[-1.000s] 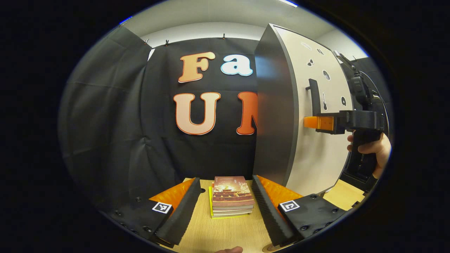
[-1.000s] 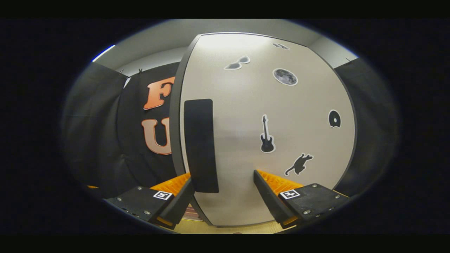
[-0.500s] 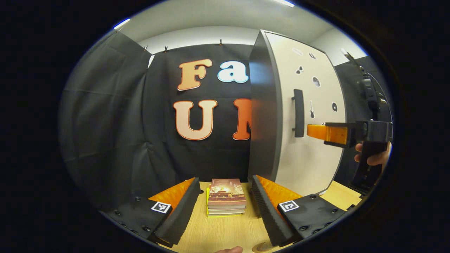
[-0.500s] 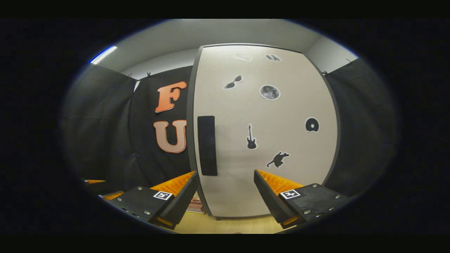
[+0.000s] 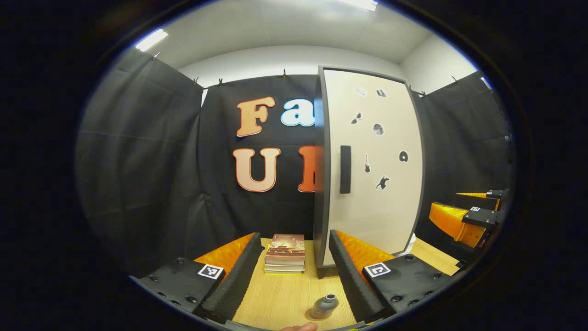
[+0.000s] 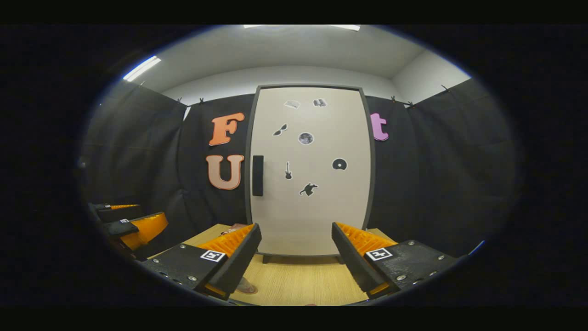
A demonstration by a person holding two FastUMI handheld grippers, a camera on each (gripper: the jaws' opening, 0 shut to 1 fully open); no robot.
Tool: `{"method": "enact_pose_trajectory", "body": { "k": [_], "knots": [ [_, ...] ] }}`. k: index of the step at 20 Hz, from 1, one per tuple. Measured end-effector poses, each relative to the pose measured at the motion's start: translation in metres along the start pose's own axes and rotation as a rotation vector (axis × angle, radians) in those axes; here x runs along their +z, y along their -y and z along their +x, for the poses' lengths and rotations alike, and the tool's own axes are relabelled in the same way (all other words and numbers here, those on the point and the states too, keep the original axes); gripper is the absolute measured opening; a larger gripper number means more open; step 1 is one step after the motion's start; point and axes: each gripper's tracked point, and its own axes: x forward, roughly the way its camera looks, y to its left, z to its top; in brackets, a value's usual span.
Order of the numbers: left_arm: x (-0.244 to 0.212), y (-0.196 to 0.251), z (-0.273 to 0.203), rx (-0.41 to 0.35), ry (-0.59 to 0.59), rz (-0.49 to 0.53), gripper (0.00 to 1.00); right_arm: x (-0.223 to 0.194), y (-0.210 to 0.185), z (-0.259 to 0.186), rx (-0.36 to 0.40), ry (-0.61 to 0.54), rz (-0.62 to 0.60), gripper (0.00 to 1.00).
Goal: Open the cabinet door with the right hand, grasp the bottle in the cabinet with the left hand and place it on the coaster, then close the cabinet door with the right hand.
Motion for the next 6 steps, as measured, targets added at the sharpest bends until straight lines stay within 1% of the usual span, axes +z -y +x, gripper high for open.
{"method": "enact_pose_trajectory", "body": {
  "k": [3, 6],
  "knots": [
    [0.005, 0.020, -0.027, -0.015, 0.007, 0.012, 0.95, -0.001, 0.016, -0.029, -0.023, 0.004, -0.015, 0.95],
    [0.016, 0.025, -0.042, -0.016, 0.014, 0.008, 0.95, -0.002, 0.026, -0.049, -0.029, -0.003, -0.024, 0.95]
  ]
}}
